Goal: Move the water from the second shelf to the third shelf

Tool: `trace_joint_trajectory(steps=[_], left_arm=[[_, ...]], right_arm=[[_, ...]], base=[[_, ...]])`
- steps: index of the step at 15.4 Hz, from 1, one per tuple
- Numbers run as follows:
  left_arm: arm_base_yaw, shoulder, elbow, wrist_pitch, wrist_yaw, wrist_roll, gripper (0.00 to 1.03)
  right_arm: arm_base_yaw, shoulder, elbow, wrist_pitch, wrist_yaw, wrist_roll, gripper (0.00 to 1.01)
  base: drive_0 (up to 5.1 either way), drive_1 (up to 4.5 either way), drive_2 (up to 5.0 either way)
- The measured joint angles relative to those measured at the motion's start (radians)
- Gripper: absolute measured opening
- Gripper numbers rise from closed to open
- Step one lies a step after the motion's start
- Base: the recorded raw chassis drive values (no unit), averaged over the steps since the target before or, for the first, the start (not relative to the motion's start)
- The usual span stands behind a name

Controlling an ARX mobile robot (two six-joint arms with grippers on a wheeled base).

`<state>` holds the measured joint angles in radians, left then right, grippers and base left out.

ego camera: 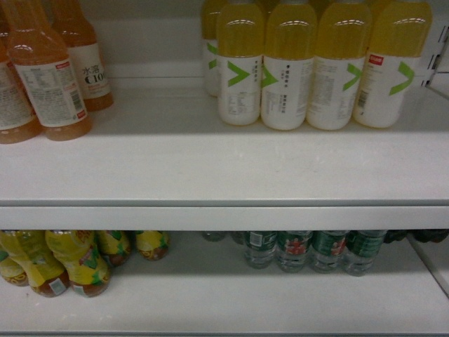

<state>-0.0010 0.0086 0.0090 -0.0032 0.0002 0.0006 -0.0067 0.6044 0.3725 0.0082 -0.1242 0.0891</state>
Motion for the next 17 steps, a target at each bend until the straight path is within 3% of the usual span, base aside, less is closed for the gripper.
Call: trace_joint_trajectory(steps=[17], left_arm=[[0.0,0.0,0.0,-0.002,0.0,0.0,0.98]], right_arm=[[0.0,0.0,0.0,-0.001,-0.001,0.0,0.4]], base=[[-5.0,2.48,2.5]])
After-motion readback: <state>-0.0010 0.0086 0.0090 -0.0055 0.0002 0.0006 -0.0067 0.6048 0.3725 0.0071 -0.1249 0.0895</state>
